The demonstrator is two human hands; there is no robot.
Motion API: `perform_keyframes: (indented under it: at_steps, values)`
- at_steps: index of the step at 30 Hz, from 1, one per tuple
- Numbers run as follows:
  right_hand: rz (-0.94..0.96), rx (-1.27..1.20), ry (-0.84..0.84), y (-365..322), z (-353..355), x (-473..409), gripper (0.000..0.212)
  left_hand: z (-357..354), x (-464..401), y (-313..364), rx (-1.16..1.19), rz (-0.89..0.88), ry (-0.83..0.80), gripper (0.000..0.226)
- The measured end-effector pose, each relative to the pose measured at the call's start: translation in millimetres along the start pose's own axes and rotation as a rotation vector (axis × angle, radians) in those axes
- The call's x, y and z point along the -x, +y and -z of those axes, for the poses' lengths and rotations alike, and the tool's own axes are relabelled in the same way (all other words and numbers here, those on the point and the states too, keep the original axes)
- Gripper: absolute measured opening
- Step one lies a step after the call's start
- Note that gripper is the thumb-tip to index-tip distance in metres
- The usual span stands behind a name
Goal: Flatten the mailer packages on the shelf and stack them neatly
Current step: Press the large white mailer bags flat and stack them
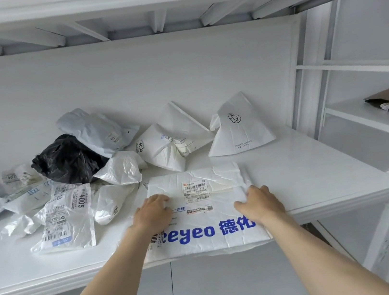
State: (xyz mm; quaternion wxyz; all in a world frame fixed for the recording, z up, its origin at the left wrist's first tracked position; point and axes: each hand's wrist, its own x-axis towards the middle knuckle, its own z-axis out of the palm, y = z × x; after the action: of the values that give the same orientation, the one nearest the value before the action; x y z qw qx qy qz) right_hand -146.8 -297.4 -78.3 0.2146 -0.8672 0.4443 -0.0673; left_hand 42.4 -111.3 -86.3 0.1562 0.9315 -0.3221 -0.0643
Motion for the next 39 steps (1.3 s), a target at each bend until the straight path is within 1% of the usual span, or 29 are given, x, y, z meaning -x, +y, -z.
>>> perform_keyframes:
  at_steps: [3, 5, 6, 8, 10, 12, 15, 17, 19, 23, 26, 29, 30, 31, 32, 33, 34, 35, 36, 37, 38, 39]
  values:
    - [-0.038, -0.114, 0.006, -3, -1, -12, 0.058, 2, -11, 7, -0.013, 0.035, -0.017, 0.052]
    - [-0.09, -0.245, 0.028, -2, -4, -22, 0.055, 0, -16, 10, -0.023, 0.071, 0.017, 0.056]
    - [-0.106, -0.294, 0.032, -1, -4, -27, 0.052, 0, -18, 11, 0.009, 0.102, 0.048, 0.06]
    - [-0.122, -0.39, 0.036, 5, -3, -36, 0.045, 3, -22, 8, 0.151, 0.17, 0.121, 0.069]
    - [-0.117, -0.503, 0.045, 8, -2, -40, 0.035, 7, -27, -2, 0.358, 0.231, 0.176, 0.075]
    - [-0.12, -0.569, 0.081, 10, -1, -41, 0.027, 13, -31, -11, 0.591, 0.279, 0.213, 0.076]
    - [-0.129, -0.593, 0.174, 15, 2, -37, 0.025, 33, -23, -10, 0.879, 0.323, 0.275, 0.076]
    - [-0.136, -0.604, 0.218, 21, 3, -30, 0.017, 53, -15, -5, 0.991, 0.319, 0.347, 0.071]
    - [-0.147, -0.638, 0.251, 25, 6, -18, 0.015, 76, -3, -2, 1.056, 0.271, 0.423, 0.066]
    - [-0.167, -0.727, 0.347, 27, 13, 12, 0.022, 118, 25, 8, 1.112, 0.169, 0.603, 0.062]
    - [-0.235, -0.836, 0.437, 21, 19, 40, 0.026, 140, 46, 18, 1.145, 0.148, 0.74, 0.059]
    - [-0.31, -0.954, 0.499, 14, 20, 62, 0.03, 150, 64, 24, 1.223, 0.156, 0.821, 0.058]
    - [-0.331, -0.969, 0.472, 11, 17, 70, 0.032, 152, 68, 25, 1.262, 0.168, 0.835, 0.058]
    - [-0.333, -0.982, 0.375, 7, 10, 78, 0.033, 153, 72, 26, 1.304, 0.183, 0.847, 0.058]
    - [-0.308, -1.007, 0.217, 4, 2, 86, 0.031, 155, 74, 28, 1.34, 0.201, 0.856, 0.059]
    - [-0.284, -1.03, -0.014, 0, -6, 97, 0.027, 156, 74, 28, 1.369, 0.224, 0.858, 0.059]
    - [-0.248, -0.989, -0.251, -3, -12, 110, 0.025, 158, 76, 29, 1.395, 0.246, 0.852, 0.059]
    - [-0.203, -0.894, -0.446, -5, -16, 118, 0.026, 158, 75, 29, 1.416, 0.263, 0.831, 0.058]
    - [-0.159, -0.801, -0.565, -8, -17, 124, 0.03, 159, 75, 29, 1.438, 0.27, 0.796, 0.057]
    - [-0.129, -0.732, -0.604, -9, -15, 128, 0.031, 157, 75, 31, 1.462, 0.266, 0.744, 0.056]
    - [-0.109, -0.698, -0.586, -11, -12, 126, 0.027, 155, 75, 33, 1.482, 0.252, 0.691, 0.055]
    - [-0.101, -0.689, -0.532, -11, -8, 123, 0.022, 151, 74, 34, 1.504, 0.232, 0.634, 0.054]
